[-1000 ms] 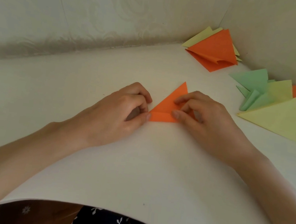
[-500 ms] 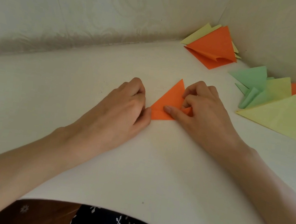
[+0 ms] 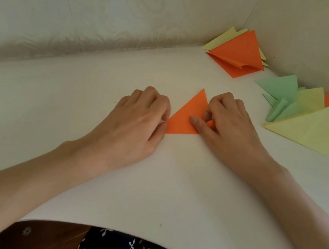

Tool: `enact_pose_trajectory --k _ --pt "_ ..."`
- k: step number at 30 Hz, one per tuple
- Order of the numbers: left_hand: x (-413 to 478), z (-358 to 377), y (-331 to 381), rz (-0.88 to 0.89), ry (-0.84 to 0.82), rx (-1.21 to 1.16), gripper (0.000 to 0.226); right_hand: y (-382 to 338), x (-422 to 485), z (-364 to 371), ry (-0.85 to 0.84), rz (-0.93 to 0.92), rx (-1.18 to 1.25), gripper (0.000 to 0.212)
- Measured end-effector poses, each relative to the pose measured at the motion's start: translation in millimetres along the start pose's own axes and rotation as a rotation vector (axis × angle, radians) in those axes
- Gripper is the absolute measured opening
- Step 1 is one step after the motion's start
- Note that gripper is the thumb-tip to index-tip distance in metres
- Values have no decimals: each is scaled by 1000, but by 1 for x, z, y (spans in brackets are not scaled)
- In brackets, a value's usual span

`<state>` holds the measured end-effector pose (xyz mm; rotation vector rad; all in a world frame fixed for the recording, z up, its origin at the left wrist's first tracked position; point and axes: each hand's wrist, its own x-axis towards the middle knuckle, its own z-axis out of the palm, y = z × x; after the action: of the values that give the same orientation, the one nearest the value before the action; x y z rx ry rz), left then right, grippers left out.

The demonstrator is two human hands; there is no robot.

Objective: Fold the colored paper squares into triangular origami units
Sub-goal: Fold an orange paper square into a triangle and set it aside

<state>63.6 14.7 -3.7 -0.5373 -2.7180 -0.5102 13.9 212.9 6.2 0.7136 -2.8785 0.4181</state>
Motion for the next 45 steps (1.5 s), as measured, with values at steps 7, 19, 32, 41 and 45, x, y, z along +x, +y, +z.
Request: enact_pose_trajectory --k 7,19,32,41,45 --pt "-3 -1 -5 79 -38 -87 32 26 -5 -4 -16 -64 35 7" --pt "-6 -18 -7 349 -66 115 40 -9 -2 5 -46 -82 117 47" --pt "-7 -25 -12 333 -149 -17 39 -14 -3 5 -50 -57 97 54" --pt "-5 -30 -27 348 -165 -160 39 15 -3 -4 -220 -128 265 41" --pt "-3 -31 -39 314 -261 -317 39 37 3 11 -158 -252 233 48"
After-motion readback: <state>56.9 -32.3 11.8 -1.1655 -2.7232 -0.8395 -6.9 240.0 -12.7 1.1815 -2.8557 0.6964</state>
